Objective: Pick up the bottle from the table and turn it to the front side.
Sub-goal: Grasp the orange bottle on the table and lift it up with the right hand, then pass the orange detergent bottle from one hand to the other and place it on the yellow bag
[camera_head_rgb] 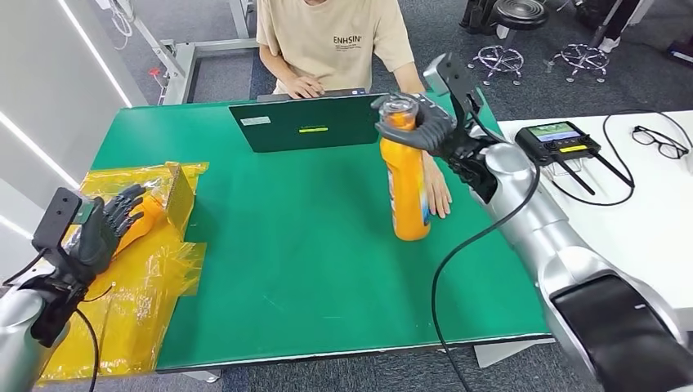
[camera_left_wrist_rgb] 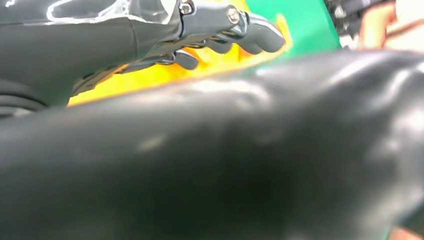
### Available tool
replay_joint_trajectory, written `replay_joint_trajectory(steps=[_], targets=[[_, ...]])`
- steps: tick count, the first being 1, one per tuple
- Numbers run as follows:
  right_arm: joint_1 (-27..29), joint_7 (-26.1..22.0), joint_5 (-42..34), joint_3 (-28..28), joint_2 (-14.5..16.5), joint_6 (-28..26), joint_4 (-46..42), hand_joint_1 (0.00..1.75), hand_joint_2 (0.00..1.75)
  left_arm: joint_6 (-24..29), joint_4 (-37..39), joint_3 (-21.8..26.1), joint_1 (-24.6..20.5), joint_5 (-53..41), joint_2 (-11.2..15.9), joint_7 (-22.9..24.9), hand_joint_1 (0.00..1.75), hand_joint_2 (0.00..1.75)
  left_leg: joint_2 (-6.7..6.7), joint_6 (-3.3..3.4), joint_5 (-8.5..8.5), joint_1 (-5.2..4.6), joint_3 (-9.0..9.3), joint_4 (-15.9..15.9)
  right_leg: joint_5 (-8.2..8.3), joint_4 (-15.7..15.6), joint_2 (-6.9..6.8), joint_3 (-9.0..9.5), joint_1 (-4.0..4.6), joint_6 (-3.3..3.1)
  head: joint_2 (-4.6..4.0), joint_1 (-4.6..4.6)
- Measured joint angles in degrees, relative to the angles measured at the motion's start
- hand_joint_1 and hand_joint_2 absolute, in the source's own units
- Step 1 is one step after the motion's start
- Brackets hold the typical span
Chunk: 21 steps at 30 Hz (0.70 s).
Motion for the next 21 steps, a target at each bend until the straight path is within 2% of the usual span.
replay_joint_trajectory(steps=[6, 12, 16, 21], targets=[[-7.0, 3.0, -4.9, 3.4, 6.9, -1.1, 1.8, 1.75, 1.75, -1.7, 0.7, -6.4, -4.5, 1.1, -3.4, 0.9, 0.00, 0.00, 0.03, 0.01, 0.01, 0.00, 0.00, 0.0, 0.04, 0.0, 0.03, -0.01, 0.00, -0.05, 0.00, 0.00], [-12.0, 4.7, -10.2, 4.6, 13.1, -2.6, 5.0, 1.75, 1.75, -1.6, 3.1, -12.8, -9.4, 1.9, -7.7, 1.2, 0.00, 0.00, -0.03, 0.01, 0.02, 0.00, -0.01, 0.0, 0.04, 0.0, -0.03, 0.00, 0.00, -0.05, 0.00, 0.00], [-13.6, 5.1, -12.3, 4.9, 15.7, -3.7, 6.6, 1.75, 1.75, -1.1, 4.4, -15.8, -11.9, 2.6, -10.7, 1.5, 0.00, 0.00, -0.04, 0.01, 0.02, 0.00, -0.01, 0.0, 0.05, 0.0, -0.03, 0.01, -0.01, -0.05, 0.00, 0.00], [-14.0, 4.9, -14.4, 4.8, 17.3, -5.0, 8.4, 1.75, 1.75, -0.5, 4.7, -18.6, -14.1, 2.8, -14.2, 2.0, 0.00, 0.00, -0.07, 0.02, 0.02, -0.01, -0.01, 0.1, 0.06, 0.0, -0.05, 0.04, -0.01, -0.04, 0.00, 0.01]])
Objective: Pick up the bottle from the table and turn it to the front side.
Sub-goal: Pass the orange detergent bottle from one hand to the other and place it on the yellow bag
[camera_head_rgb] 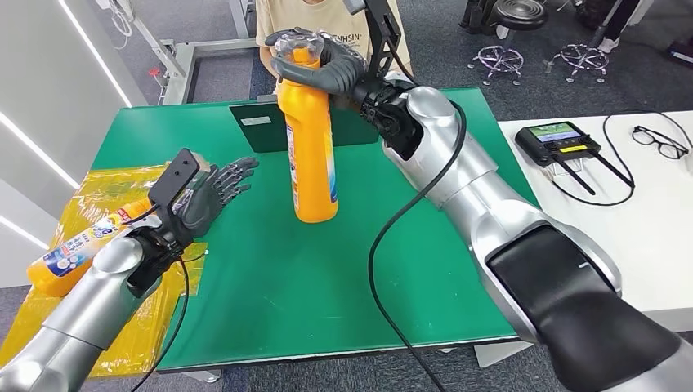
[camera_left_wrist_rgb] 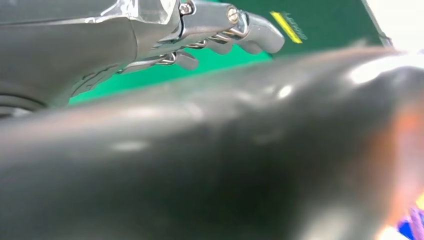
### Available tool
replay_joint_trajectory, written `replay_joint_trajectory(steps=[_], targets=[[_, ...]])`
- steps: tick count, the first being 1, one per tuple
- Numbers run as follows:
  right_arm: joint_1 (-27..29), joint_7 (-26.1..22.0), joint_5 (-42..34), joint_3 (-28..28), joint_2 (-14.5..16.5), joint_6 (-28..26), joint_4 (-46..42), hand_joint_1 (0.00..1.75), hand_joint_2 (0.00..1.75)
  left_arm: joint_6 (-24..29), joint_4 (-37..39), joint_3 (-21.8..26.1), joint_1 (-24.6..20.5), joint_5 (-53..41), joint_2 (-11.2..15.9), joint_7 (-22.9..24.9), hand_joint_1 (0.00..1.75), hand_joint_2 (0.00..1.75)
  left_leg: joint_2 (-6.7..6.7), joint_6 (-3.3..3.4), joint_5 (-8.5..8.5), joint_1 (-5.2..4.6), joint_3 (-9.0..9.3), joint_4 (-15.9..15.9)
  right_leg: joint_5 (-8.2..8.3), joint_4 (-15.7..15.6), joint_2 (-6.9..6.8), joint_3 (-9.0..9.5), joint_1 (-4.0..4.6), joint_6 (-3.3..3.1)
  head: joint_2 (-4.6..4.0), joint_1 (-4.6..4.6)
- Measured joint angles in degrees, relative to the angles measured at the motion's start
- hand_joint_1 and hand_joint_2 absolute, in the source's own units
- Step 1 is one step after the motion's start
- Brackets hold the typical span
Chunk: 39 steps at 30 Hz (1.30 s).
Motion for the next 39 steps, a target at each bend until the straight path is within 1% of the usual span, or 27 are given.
replay_joint_trajectory(steps=[3, 6, 11, 14, 18, 24, 25, 26, 29, 30, 33, 39], targets=[[0.0, 0.2, -1.8, -0.4, 0.9, -0.5, 1.5, 1.75, 1.75, 0.8, 0.0, -1.6, -0.9, 0.0, -2.2, 0.1, 0.00, 0.00, 0.01, 0.00, 0.00, 0.00, 0.01, 0.0, 0.02, 0.0, 0.03, 0.00, 0.00, 0.02, 0.00, -0.01], [0.0, 0.5, -3.2, -0.9, 2.0, -0.8, 3.0, 1.75, 1.75, 1.4, 0.0, -2.6, -1.3, -0.1, -3.8, 0.3, 0.00, 0.00, 0.01, 0.00, 0.00, 0.00, 0.01, 0.0, 0.03, 0.0, 0.03, 0.00, 0.01, 0.03, 0.00, -0.01], [0.0, 1.0, -4.5, -1.5, 3.8, -1.3, 5.0, 1.75, 1.75, 3.1, -0.1, -3.4, -1.4, -0.7, -6.2, 0.4, 0.00, 0.00, 0.02, 0.00, 0.00, 0.01, 0.01, 0.0, 0.03, 0.0, 0.04, -0.01, 0.02, 0.03, 0.00, -0.01], [0.0, 1.2, -4.9, -1.7, 4.9, -1.3, 5.8, 1.75, 1.75, 4.5, -0.3, -4.1, -1.4, -1.9, -7.0, 0.1, 0.00, 0.00, 0.02, 0.00, 0.00, 0.01, 0.00, 0.0, 0.02, 0.0, 0.05, -0.01, 0.02, 0.03, -0.01, -0.01], [0.0, 1.6, -4.9, -1.9, 5.9, -1.0, 6.2, 1.75, 1.75, 6.1, -1.0, -4.7, -1.0, -3.4, -7.1, -0.7, 0.00, 1.75, 0.02, 0.00, 0.00, 0.01, 0.00, 0.0, 0.02, 0.0, 0.04, 0.00, 0.02, 0.03, 0.00, 0.00], [0.0, 2.7, -4.9, -1.9, 7.3, -0.7, 6.3, 1.75, 1.75, 8.5, -3.5, -4.8, 1.0, -6.0, -6.5, -1.3, 0.00, 1.75, 0.02, 0.00, 0.00, 0.01, 0.00, 0.0, 0.02, 0.0, 0.04, 0.00, 0.02, 0.03, 0.00, 0.00], [0.0, 2.9, -4.8, -1.8, 7.5, -0.7, 6.3, 1.75, 1.75, 8.8, -3.9, -4.8, 1.4, -6.6, -6.3, -1.4, 0.03, 1.75, 0.02, 0.00, 0.00, 0.01, 0.00, 0.0, 0.02, 0.0, 0.04, 0.01, 0.02, 0.03, 0.00, 0.00], [0.0, 3.0, -4.8, -1.8, 7.7, -0.7, 6.2, 1.75, 1.75, 9.0, -4.4, -4.8, 1.7, -7.1, -6.0, -1.5, 0.09, 1.75, 0.02, 0.00, 0.00, 0.01, 0.00, 0.0, 0.02, 0.0, 0.04, 0.01, 0.02, 0.03, 0.00, 0.00], [0.0, 3.4, -4.5, -1.6, 8.2, -0.4, 6.2, 1.75, 1.75, 9.1, -5.7, -4.8, 2.5, -8.7, -5.3, -1.9, 1.07, 1.75, 0.02, 0.00, 0.00, 0.01, 0.00, 0.0, 0.02, 0.0, 0.04, 0.01, 0.02, 0.03, 0.00, -0.01], [0.0, 3.5, -4.4, -1.5, 8.3, -0.4, 6.2, 1.75, 1.75, 9.1, -6.1, -4.8, 2.7, -9.2, -5.0, -2.1, 1.44, 1.75, 0.02, 0.00, 0.00, 0.01, 0.00, 0.0, 0.02, 0.0, 0.03, 0.01, 0.02, 0.03, 0.00, -0.01], [0.1, 3.6, -4.3, -1.1, 8.4, -0.2, 6.2, 1.75, 1.75, 8.9, -7.2, -4.8, 3.2, -9.9, -4.2, -2.4, 1.75, 1.75, 0.00, 0.00, 0.00, 0.01, 0.00, 0.0, 0.02, 0.0, 0.00, 0.01, 0.02, 0.03, 0.00, 0.00], [0.2, 3.7, -4.3, -0.6, 8.4, -0.1, 6.1, 1.75, 1.75, 8.4, -8.2, -4.8, 3.4, -10.3, -3.2, -2.6, 1.75, 1.75, 0.01, 0.00, 0.00, 0.01, 0.00, 0.0, 0.02, 0.0, 0.01, 0.02, 0.01, 0.03, 0.00, 0.00]])
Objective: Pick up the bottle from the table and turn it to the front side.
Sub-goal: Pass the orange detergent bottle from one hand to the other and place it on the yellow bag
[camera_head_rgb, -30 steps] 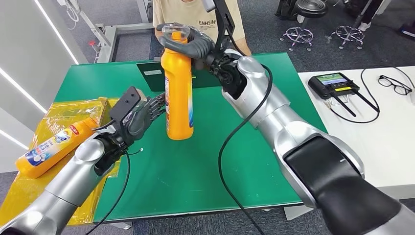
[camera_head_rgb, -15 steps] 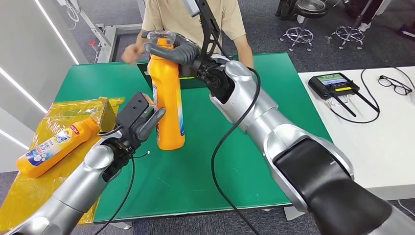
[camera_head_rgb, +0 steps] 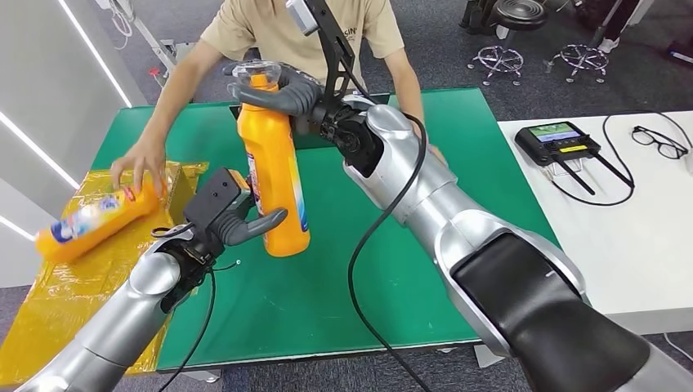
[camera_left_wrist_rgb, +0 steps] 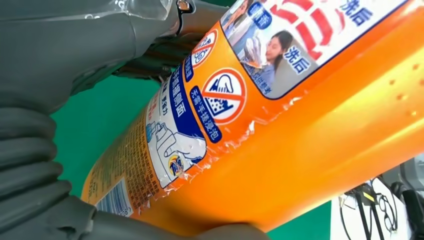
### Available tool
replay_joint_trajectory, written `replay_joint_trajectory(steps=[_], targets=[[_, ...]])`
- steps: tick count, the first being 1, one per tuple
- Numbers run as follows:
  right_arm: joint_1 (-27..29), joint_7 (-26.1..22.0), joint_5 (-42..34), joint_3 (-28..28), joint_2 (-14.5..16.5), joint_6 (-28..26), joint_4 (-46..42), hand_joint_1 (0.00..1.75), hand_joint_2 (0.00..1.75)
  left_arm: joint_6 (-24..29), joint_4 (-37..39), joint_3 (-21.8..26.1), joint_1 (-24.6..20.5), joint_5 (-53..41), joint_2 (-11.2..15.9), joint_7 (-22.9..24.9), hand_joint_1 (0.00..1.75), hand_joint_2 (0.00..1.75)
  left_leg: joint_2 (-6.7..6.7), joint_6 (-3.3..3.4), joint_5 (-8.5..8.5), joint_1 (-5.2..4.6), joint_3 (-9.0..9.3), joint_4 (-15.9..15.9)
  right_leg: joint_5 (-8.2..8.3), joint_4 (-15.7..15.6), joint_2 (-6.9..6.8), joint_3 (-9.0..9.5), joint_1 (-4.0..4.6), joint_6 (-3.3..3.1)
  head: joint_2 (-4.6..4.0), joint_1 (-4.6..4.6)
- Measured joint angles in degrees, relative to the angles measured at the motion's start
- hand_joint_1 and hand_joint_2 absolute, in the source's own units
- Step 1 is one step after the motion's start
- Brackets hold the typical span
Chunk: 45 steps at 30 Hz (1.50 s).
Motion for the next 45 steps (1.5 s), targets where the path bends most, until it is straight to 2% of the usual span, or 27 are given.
replay_joint_trajectory(steps=[9, 10, 13, 14, 17, 21, 25, 29, 35, 39, 45], targets=[[0.2, 0.1, 0.1, 0.1, -0.2, -1.1, -1.0, 1.75, 1.75, -0.9, -0.2, 0.0, -0.6, 0.4, 0.5, -0.2, 1.75, 1.75, 0.00, 0.00, 0.00, 0.00, 0.00, 0.0, 0.00, 0.0, 0.00, -0.02, 0.00, 0.00, -0.01, -0.01], [0.2, 0.1, 0.2, 0.1, -0.3, -1.4, -1.4, 1.39, 1.75, -1.0, -0.2, 0.0, -0.8, 0.6, 0.6, -0.2, 1.75, 1.75, 0.00, 0.00, 0.00, 0.00, 0.00, 0.0, 0.00, 0.0, 0.00, -0.02, 0.00, 0.00, -0.01, -0.01], [0.2, 0.0, 0.8, 0.0, -1.4, -2.1, -2.7, 0.08, 0.44, -1.2, 0.0, 0.0, -1.2, 1.0, 0.9, -0.6, 1.75, 1.75, 0.00, 0.00, 0.00, 0.00, 0.00, 0.0, 0.00, 0.0, 0.00, -0.02, 0.00, 0.00, 0.00, -0.01], [0.1, 0.0, 1.3, 0.0, -2.0, -2.1, -3.3, 0.00, 0.00, -1.2, 0.0, 0.0, -1.2, 1.0, 1.1, -0.7, 1.75, 1.75, 0.00, 0.01, 0.01, 0.00, 0.00, 0.0, 0.00, 0.0, -0.01, -0.02, 0.00, 0.00, 0.00, 0.00], [-0.8, 0.0, 3.3, -0.1, -4.6, -1.4, -5.4, 0.00, 0.00, -1.0, 0.3, 0.2, -0.7, 0.5, 2.1, -0.9, 1.75, 1.75, -0.03, 0.05, 0.03, 0.00, -0.01, 0.0, 0.00, 0.0, -0.04, 0.00, -0.01, 0.00, 0.00, 0.01], [-1.9, 0.4, 7.6, -0.6, -9.2, -0.5, -9.5, 0.00, 0.00, -0.6, 1.1, 2.4, 0.1, -1.0, 4.9, -0.9, 1.75, 1.75, 0.00, 0.05, 0.03, 0.00, 0.00, 0.0, 0.01, 0.0, 0.00, 0.00, -0.01, 0.00, 0.00, 0.01], [-1.3, -0.1, 11.7, -1.1, -15.1, 0.1, -15.0, 0.00, 0.00, -0.3, 2.1, 6.8, 1.0, -2.2, 8.8, -1.1, 1.75, 1.75, 0.03, 0.05, 0.04, 0.01, 0.01, 0.0, 0.03, 0.0, 0.02, -0.03, 0.00, 0.00, 0.00, -0.01], [1.6, -1.7, 14.7, -1.9, -22.1, 1.1, -21.1, 0.00, 0.00, -0.1, 3.5, 11.1, 1.7, -3.2, 12.3, -1.6, 1.75, 1.75, -0.03, 0.06, 0.03, 0.02, -0.01, 0.0, 0.02, 0.0, -0.05, -0.01, 0.00, 0.00, -0.01, 0.00], [9.2, -4.8, 17.5, -3.3, -32.3, 2.3, -29.8, 0.00, 0.00, 0.4, 5.5, 15.7, 2.9, -4.2, 16.6, -1.8, 1.75, 1.75, -0.01, 0.06, 0.02, 0.01, -0.02, 0.0, 0.02, -0.1, -0.03, -0.01, 0.00, 0.00, 0.00, 0.01], [16.9, -6.3, 19.8, -4.5, -38.6, 2.5, -36.1, 0.00, 0.00, 0.4, 6.7, 18.8, 3.7, -6.7, 21.0, -0.2, 1.75, 1.75, -0.01, 0.05, 0.01, 0.01, -0.02, 0.0, 0.01, -0.1, -0.03, -0.02, 0.01, 0.00, -0.01, 0.00], [27.6, -7.0, 22.8, -7.9, -45.8, 2.0, -43.6, 0.00, 0.00, -3.5, 9.9, 22.1, 3.9, -11.2, 27.8, 2.6, 1.75, 1.75, 0.01, 0.04, 0.00, 0.03, -0.02, 0.0, -0.04, -0.1, -0.03, -0.06, 0.03, -0.03, -0.01, 0.00]])
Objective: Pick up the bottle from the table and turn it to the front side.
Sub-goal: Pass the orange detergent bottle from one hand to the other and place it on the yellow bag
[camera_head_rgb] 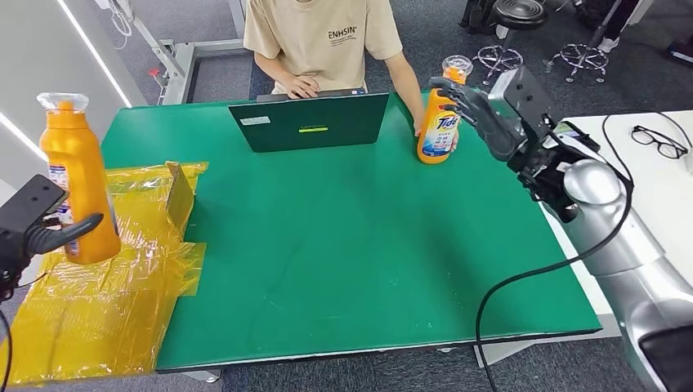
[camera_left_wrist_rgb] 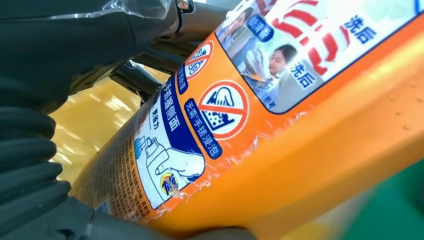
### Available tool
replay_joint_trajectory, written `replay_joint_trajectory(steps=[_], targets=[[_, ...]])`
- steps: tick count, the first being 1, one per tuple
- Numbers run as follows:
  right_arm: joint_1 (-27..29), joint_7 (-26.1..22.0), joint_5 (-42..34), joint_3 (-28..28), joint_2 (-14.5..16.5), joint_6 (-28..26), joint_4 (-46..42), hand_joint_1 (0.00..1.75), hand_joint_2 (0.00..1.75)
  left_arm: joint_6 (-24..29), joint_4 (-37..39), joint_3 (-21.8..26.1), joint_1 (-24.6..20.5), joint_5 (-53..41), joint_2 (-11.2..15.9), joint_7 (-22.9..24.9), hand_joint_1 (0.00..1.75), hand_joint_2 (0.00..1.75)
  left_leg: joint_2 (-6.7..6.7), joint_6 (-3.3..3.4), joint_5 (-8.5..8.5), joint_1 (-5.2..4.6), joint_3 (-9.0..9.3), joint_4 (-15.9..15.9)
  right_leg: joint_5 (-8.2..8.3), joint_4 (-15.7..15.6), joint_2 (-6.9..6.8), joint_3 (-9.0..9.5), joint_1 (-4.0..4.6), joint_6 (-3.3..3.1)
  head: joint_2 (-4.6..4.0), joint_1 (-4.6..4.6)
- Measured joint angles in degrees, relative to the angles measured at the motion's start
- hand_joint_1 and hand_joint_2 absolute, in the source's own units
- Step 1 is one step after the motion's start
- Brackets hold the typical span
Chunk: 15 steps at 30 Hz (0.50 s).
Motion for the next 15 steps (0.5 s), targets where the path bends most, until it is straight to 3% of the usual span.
replay_joint_trajectory(steps=[4, 8, 10, 13, 14, 15], targets=[[8.0, -0.9, 2.5, -3.5, -3.1, -1.1, -4.0, 0.00, 0.00, -1.6, 4.5, 0.3, -0.4, -3.6, 2.8, 0.3, 1.75, 1.75, -0.02, 0.00, -0.01, 0.00, -0.02, 0.0, -0.03, 0.0, -0.03, 0.00, -0.01, 0.01, 0.01, 0.00], [15.7, -1.9, 4.0, -7.2, -4.7, -1.9, -7.6, 0.00, 0.00, -1.3, 9.9, 0.2, -1.4, -6.7, 4.0, 0.0, 1.75, 1.75, -0.01, -0.01, -0.02, -0.01, -0.05, 0.0, -0.04, 0.0, -0.02, 0.01, -0.01, 0.02, 0.01, 0.02], [18.3, -2.1, 4.3, -8.5, -4.8, -2.0, -8.8, 0.00, 0.00, -0.8, 12.4, 0.0, -1.5, -7.6, 4.4, -0.4, 1.63, 1.75, 0.06, -0.02, -0.03, -0.02, -0.06, 0.0, -0.03, 0.0, 0.06, -0.03, -0.02, 0.02, 0.01, 0.02], [20.0, -2.1, 4.8, -9.6, -4.8, -2.0, -9.9, 0.00, 0.00, -0.7, 15.6, -0.3, -1.5, -8.1, 4.8, -1.3, 0.34, 1.75, 0.14, -0.02, -0.02, -0.02, -0.06, 0.0, -0.02, 0.0, 0.12, -0.07, -0.02, 0.01, 0.01, 0.00], [20.3, -2.0, 5.0, -9.8, -4.8, -2.1, -10.3, 0.00, 0.00, -0.8, 16.5, -0.4, -1.5, -8.2, 4.9, -1.5, 0.00, 1.75, 0.13, -0.02, -0.02, -0.01, -0.06, 0.0, -0.02, 0.0, 0.10, -0.09, -0.02, 0.01, 0.01, -0.01], [20.6, -1.8, 5.1, -10.0, -4.8, -2.2, -10.6, 0.00, 0.00, -1.0, 17.3, -0.5, -1.5, -8.3, 4.9, -1.8, 0.00, 1.31, 0.12, -0.02, -0.02, -0.01, -0.06, 0.0, -0.02, 0.0, 0.08, -0.12, -0.02, 0.01, 0.01, -0.01]])
